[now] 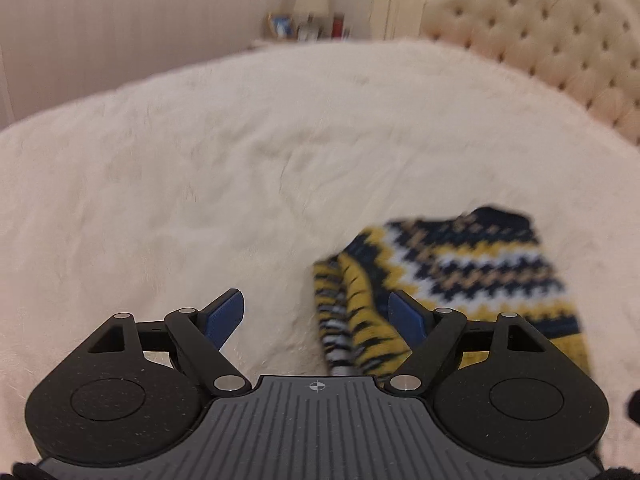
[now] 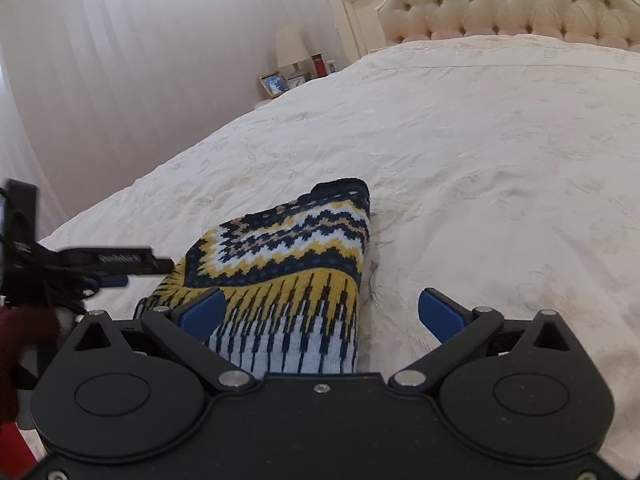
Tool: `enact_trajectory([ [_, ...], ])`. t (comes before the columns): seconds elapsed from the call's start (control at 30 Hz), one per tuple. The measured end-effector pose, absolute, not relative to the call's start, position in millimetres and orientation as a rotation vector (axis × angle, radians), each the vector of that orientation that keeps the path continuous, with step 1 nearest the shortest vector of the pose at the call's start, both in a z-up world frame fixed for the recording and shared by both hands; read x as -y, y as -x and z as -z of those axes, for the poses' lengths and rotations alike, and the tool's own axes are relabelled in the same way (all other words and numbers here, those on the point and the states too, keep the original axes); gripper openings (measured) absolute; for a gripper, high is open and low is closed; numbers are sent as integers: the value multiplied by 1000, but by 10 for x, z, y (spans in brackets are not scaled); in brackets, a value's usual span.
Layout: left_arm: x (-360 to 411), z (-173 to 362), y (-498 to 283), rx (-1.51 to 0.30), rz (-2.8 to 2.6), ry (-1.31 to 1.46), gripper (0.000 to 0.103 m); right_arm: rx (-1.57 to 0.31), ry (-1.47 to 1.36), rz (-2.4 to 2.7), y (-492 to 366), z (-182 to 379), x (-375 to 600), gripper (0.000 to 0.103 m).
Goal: Fold small clothes
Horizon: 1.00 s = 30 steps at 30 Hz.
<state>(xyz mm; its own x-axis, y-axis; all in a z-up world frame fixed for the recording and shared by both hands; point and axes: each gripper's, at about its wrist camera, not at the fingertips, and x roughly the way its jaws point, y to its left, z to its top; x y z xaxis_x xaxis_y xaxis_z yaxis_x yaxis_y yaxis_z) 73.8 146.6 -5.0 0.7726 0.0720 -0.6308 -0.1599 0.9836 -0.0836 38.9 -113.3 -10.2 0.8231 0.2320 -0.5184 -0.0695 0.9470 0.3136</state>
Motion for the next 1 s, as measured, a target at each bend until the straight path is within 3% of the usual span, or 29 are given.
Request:
enact_trajectory([
  [0.33, -1073, -118, -205, -622, -161, 38, 79, -578, -300, -166, -48, -2, 1161, 102],
  [1.0, -855, -12, 343, -709, -139, 81, 79, -553, -130, -82, 337, 11, 1041, 102],
])
